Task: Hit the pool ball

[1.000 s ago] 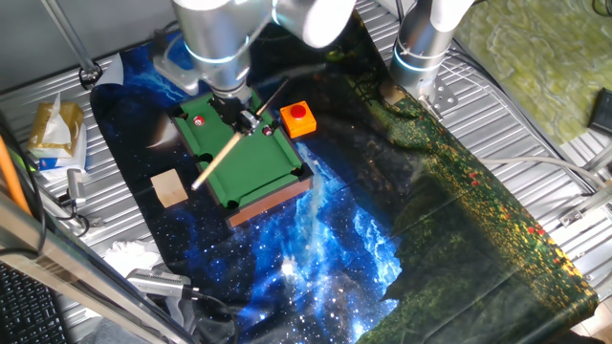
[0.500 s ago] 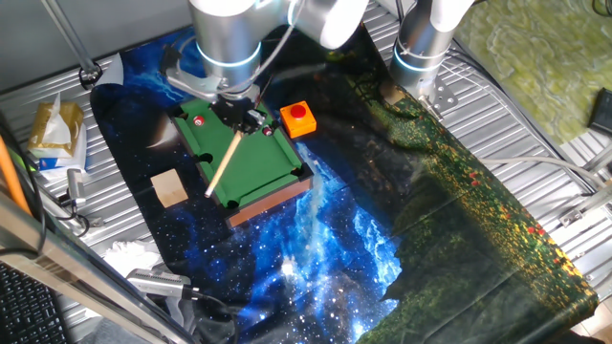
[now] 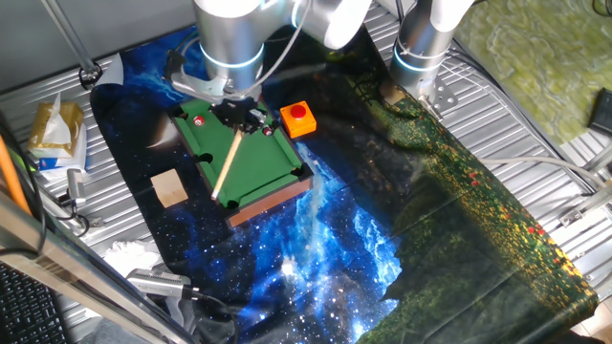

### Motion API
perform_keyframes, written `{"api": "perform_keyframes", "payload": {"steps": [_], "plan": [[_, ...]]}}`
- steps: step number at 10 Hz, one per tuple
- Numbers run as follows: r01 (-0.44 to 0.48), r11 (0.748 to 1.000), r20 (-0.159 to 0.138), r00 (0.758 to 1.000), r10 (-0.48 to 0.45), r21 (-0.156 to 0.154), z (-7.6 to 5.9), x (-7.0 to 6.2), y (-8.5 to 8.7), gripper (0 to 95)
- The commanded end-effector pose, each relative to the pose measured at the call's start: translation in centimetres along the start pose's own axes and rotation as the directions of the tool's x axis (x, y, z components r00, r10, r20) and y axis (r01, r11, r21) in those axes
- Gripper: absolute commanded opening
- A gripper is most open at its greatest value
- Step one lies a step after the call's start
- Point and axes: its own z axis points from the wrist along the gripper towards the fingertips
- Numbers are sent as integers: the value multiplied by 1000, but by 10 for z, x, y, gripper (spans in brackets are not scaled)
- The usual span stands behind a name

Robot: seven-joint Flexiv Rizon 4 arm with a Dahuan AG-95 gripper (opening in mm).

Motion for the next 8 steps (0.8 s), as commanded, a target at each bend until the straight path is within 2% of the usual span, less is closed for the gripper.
{"api": "perform_keyframes", "payload": {"steps": [1,2,3,4,5,6,7,8], "plan": [[-114,993,14,993,114,-11,0,0,0,0],[-288,957,30,957,289,-31,0,0,0,0],[-447,893,37,893,449,-62,0,0,0,0],[-544,834,33,836,548,-88,0,0,0,0],[-634,765,24,768,640,-115,0,0,0,0],[-670,730,19,735,678,-132,0,0,0,0],[-731,658,4,668,744,-182,0,0,0,0],[-781,573,-24,596,802,-249,0,0,0,0]]}}
